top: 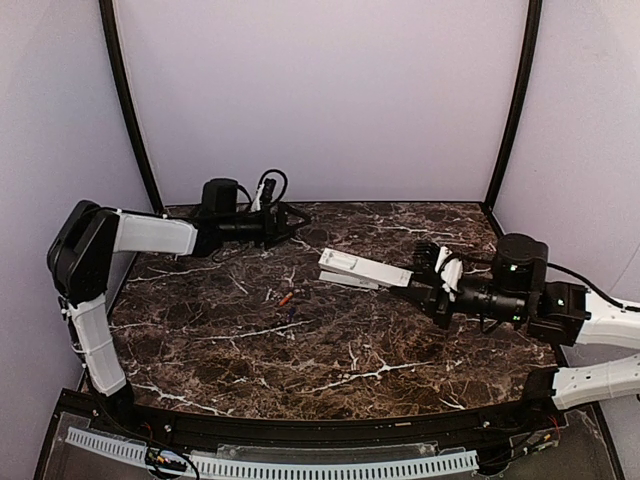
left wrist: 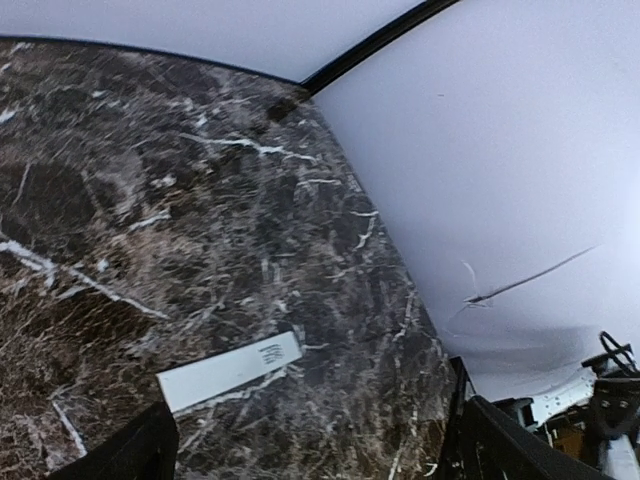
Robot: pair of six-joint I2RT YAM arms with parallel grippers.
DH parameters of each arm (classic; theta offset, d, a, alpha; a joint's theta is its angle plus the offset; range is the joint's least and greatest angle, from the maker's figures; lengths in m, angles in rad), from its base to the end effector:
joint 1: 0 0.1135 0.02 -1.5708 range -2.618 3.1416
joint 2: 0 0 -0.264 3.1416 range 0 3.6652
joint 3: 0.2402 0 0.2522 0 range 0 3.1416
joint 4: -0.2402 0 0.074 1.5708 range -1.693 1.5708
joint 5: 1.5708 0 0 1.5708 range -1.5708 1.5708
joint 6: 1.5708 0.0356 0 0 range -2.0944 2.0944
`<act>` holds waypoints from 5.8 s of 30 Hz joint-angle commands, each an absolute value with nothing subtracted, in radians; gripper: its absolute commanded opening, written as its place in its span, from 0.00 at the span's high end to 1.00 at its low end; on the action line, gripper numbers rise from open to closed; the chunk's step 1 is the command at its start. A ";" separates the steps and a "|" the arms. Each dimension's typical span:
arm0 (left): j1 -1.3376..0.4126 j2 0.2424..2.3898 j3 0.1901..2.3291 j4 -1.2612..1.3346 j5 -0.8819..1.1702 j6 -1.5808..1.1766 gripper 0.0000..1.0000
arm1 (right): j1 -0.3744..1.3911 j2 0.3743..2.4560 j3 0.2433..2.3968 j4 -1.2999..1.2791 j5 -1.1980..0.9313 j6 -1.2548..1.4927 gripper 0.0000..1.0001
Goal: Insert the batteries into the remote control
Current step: Place the battery cover at the center of the board, then pass from the right arm to the left, then pass from the left arm to the right
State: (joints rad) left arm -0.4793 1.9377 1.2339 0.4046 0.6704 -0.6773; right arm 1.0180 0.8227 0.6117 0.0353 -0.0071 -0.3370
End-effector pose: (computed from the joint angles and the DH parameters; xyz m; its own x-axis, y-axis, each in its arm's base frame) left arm 0.3781 -0.2215 0.2171 -0.7604 -0.1582 -0.6299 0.5282 0.4136 -0.7416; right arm 0.1050 0.1707 0.2952 0.1960 -0.3120 -0.9296 -0.8370 0.4407 -0.3244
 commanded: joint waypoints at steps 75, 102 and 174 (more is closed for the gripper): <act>-0.781 1.614 1.283 -0.238 1.287 -0.109 1.00 | 1.101 0.853 0.778 -0.129 -0.053 -0.495 0.01; -0.634 1.482 0.949 0.598 0.745 -0.542 1.00 | 0.567 1.150 0.855 0.234 -0.625 0.352 0.01; -0.648 1.502 0.951 0.460 0.619 -0.490 0.02 | 0.518 1.532 0.879 0.812 -0.921 0.905 1.00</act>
